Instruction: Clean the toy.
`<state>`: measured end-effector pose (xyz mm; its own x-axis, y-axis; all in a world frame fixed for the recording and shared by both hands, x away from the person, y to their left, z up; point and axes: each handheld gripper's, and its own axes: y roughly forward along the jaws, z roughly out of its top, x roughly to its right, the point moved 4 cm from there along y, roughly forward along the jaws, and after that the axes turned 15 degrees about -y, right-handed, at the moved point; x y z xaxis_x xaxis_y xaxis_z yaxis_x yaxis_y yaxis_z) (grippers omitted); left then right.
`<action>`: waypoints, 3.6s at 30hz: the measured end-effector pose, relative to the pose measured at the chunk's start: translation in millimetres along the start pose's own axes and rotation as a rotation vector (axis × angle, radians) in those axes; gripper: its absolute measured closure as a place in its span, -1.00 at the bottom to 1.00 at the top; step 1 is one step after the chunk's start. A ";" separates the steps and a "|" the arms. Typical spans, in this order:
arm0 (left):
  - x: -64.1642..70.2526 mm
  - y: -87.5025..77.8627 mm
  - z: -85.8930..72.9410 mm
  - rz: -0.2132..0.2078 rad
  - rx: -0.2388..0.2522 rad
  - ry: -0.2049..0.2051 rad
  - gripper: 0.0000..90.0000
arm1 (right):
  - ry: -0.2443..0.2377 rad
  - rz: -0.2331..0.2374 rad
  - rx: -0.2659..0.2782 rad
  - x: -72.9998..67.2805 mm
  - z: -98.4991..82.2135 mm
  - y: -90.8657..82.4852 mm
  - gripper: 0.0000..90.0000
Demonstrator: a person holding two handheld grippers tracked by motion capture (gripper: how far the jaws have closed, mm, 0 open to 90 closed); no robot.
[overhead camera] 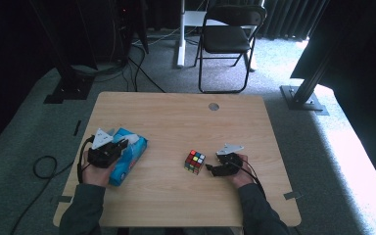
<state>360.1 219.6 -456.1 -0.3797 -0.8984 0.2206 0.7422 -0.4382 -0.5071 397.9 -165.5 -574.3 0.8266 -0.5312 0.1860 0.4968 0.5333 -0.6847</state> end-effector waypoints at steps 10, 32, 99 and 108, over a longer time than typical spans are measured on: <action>22.4 5.8 6.8 -0.079 -0.004 0.022 0.96 | -0.001 0.000 0.001 -0.3 -0.2 -0.2 -0.36; 59.8 22.7 14.6 -0.184 -0.023 0.090 0.96 | -0.003 0.003 0.002 -0.8 -0.2 -0.3 -0.37; 48.0 119.3 -66.9 0.013 -0.329 0.057 0.69 | -0.094 0.160 0.096 -26.1 21.2 -8.8 -0.74; 49.8 119.1 -67.6 0.011 -0.326 0.066 0.87 | -0.111 0.166 0.115 -34.3 33.6 6.3 -0.71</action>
<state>392.3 124.6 -561.9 -0.4159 -0.8944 0.1648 0.5347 -0.3870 -0.7512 381.5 -121.8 -561.3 0.9202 -0.3580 0.1584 0.3735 0.6820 -0.6287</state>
